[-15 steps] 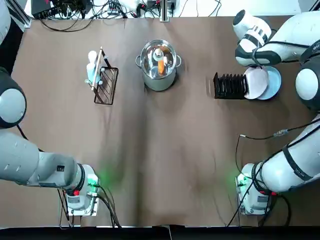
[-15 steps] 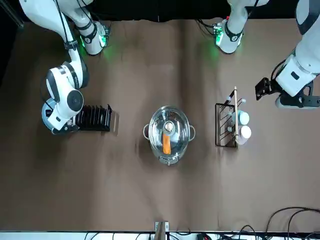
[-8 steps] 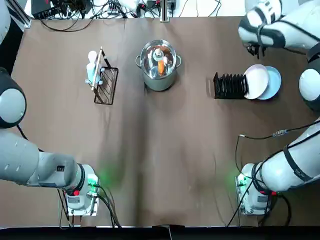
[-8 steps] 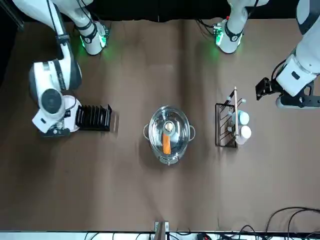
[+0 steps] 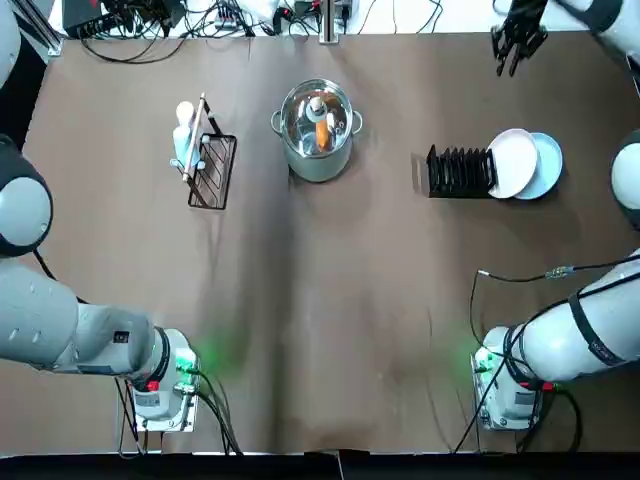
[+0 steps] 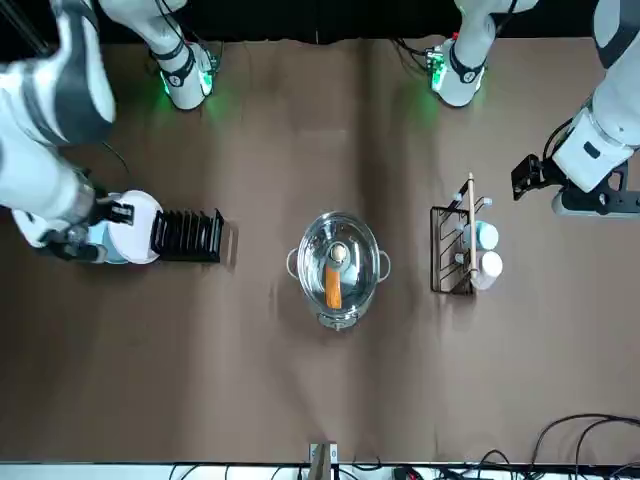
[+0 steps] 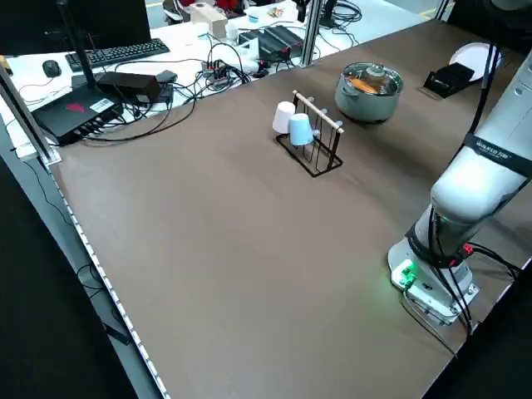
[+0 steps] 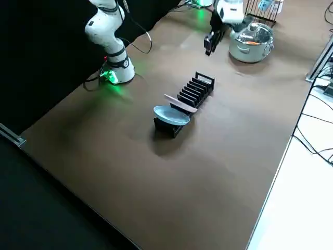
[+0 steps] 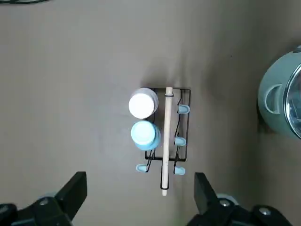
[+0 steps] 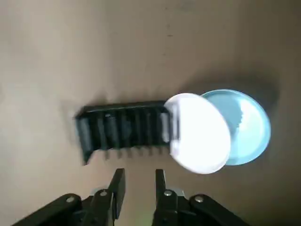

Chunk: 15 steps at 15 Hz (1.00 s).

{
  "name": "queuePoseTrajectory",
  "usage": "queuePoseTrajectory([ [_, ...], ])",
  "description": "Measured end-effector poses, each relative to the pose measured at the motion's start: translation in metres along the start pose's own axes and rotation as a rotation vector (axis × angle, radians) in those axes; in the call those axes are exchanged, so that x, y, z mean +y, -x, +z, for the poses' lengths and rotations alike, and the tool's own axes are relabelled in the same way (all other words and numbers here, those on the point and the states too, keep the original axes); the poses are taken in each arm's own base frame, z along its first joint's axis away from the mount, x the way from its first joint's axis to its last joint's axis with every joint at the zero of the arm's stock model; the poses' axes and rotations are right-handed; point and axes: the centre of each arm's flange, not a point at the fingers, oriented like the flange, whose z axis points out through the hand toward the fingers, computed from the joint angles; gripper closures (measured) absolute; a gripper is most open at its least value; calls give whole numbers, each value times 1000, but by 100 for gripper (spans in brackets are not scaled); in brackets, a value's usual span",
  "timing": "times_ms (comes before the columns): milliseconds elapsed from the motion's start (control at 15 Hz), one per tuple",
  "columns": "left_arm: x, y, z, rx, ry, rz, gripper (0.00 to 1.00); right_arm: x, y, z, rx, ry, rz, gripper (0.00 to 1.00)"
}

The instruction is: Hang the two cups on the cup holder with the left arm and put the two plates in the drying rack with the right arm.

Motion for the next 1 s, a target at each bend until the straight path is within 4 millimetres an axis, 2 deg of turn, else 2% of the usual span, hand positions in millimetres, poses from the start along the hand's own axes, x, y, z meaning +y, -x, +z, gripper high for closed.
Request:
queuePoseTrajectory([
  [133,-2,0,0,0,0,-5,0,7,9,-32,7,-33,11,51],
  [267,-6,0,0,0,0,-11,0,7,15,-49,15,-43,9,48],
  [600,-10,0,0,-1,0,-19,0,2,18,-56,23,-46,-6,40],
  [933,-19,0,0,1,0,-28,0,-7,29,-70,54,-7,-64,39],
  [1000,-21,-1,0,1,0,-28,1,-7,31,-73,62,-4,-68,33],
])
